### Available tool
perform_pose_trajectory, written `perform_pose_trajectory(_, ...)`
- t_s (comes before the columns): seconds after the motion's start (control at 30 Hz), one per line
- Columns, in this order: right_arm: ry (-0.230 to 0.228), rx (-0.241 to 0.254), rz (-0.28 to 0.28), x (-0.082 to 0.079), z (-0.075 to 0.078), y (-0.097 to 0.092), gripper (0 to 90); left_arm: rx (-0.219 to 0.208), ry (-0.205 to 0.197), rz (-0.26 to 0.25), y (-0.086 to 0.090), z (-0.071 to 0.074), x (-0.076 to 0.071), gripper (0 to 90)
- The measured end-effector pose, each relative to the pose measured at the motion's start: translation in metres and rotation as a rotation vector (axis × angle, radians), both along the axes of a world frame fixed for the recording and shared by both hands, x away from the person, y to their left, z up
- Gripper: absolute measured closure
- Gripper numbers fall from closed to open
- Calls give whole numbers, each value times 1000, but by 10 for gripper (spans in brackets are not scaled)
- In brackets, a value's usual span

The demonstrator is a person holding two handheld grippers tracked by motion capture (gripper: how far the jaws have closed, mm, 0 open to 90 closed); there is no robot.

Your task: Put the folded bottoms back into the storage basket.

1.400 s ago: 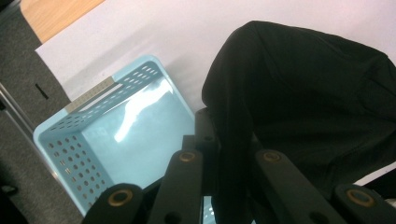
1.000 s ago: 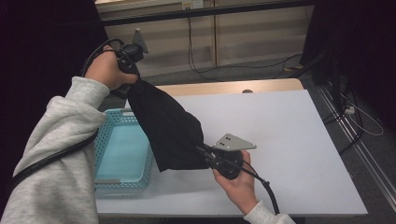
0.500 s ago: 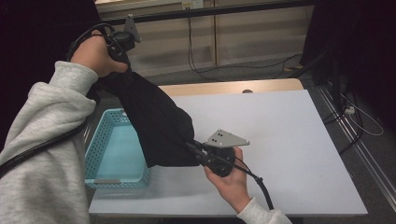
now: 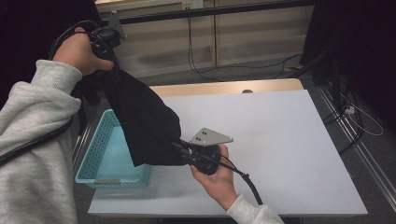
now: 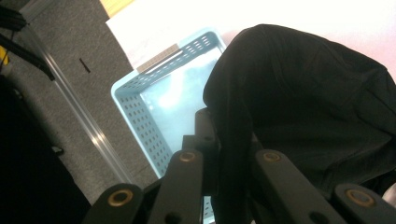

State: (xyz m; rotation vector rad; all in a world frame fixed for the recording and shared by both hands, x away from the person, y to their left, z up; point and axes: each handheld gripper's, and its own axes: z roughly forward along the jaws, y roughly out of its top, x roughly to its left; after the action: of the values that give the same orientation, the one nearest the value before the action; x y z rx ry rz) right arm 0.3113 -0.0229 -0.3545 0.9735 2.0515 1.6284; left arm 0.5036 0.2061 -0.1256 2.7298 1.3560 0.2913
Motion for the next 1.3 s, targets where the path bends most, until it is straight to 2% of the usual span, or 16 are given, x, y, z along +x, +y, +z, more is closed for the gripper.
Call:
perform_pose_trajectory(0.57,-20,-5,38,3,0,37,825,6,-23,44,32,1,1,854)
perform_pose_trajectory(1.3,-6,14,85,7,-7,83,825,10,-40,96,74,-10,8,854)
